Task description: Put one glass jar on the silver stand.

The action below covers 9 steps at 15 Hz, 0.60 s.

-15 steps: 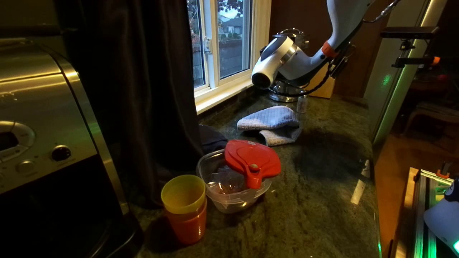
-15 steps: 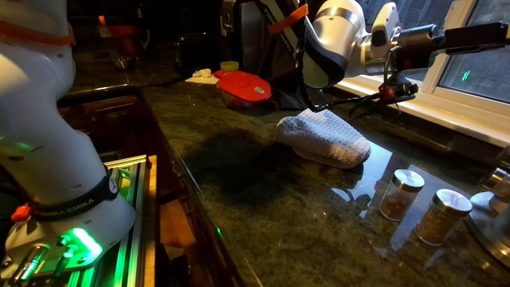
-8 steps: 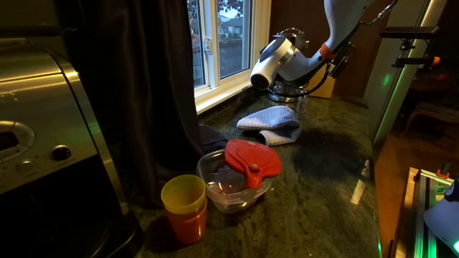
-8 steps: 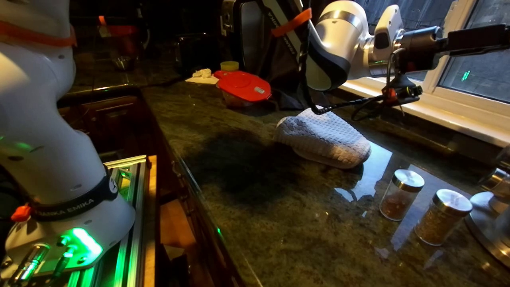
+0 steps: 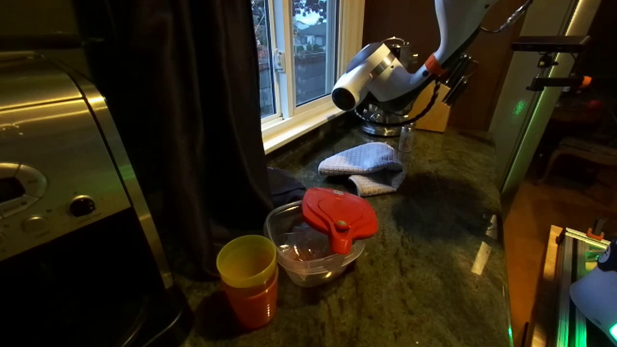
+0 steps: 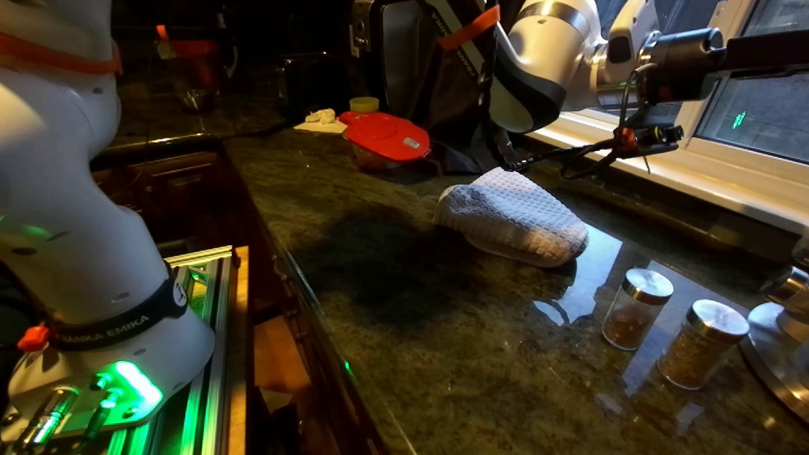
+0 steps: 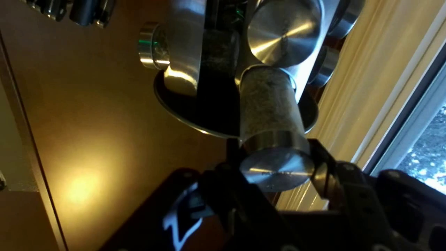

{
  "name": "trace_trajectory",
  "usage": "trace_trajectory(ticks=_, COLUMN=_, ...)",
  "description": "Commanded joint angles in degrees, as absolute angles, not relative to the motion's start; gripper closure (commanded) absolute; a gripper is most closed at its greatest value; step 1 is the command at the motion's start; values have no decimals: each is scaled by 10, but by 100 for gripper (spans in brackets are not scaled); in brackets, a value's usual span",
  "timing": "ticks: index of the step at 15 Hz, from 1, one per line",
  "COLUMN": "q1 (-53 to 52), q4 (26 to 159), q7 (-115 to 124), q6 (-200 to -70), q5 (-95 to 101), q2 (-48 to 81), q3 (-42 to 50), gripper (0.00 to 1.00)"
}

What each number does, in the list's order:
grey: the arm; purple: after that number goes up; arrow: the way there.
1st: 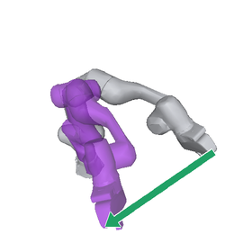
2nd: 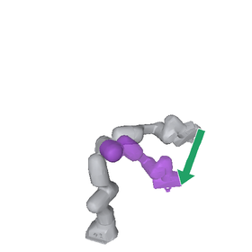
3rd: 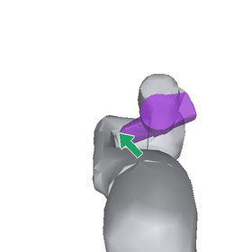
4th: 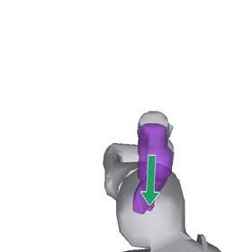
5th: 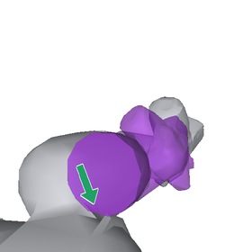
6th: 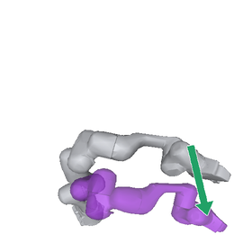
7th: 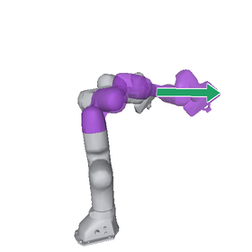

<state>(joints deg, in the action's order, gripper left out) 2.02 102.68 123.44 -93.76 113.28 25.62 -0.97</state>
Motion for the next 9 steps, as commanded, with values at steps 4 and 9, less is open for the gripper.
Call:
trace_trajectory(ticks=4, q1=29, q4=1000, q7=1191, q6=-976, q5=1088, q2=255, q3=-11, gripper=76)
trace_trajectory(ticks=9, q1=29, q4=1010, q7=1152, q6=-1006, q5=1068, q2=244, q3=-20, gripper=76)
